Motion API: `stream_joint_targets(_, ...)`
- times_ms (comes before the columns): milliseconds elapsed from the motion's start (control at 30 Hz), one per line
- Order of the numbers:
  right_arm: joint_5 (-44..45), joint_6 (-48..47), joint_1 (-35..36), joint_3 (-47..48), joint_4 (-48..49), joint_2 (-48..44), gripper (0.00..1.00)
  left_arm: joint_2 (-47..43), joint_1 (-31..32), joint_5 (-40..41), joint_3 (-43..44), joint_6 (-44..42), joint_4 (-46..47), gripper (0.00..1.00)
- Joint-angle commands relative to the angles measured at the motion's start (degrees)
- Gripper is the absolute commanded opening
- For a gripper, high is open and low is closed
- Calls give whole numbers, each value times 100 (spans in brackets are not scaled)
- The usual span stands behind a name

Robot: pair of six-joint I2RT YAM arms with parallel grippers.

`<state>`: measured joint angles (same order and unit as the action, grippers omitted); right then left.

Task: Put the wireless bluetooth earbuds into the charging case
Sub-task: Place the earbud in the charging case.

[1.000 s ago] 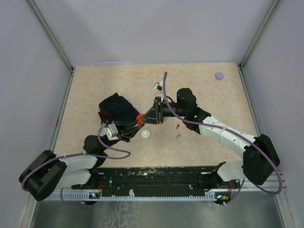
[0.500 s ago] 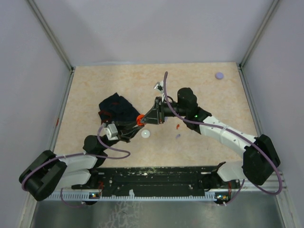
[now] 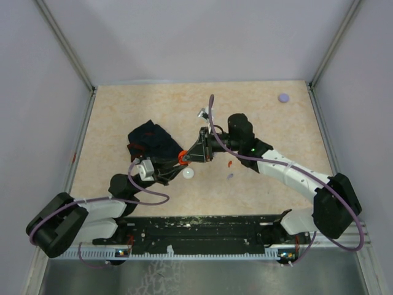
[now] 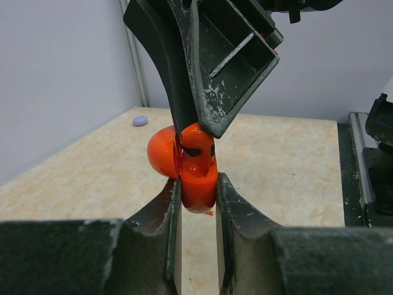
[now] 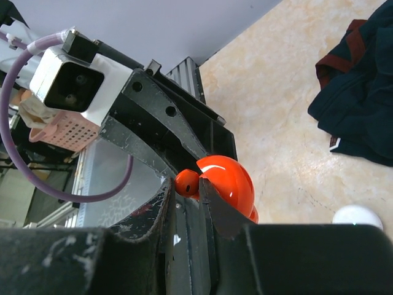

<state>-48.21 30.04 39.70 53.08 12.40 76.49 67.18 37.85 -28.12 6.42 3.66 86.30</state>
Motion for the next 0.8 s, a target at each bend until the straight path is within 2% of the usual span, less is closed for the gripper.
stream_joint_targets(0, 226, -400, -49, 138, -524, 60, 19, -250, -14, 84, 119, 142, 1627, 0)
stream_joint_targets(267, 329, -400, -125, 91, -495, 3, 23, -345, -40, 192, 37, 175, 1627, 0)
stream_joint_targets(767, 234, -355, -148, 278, -463, 68, 24, -16, -58, -38, 138, 178, 1627, 0)
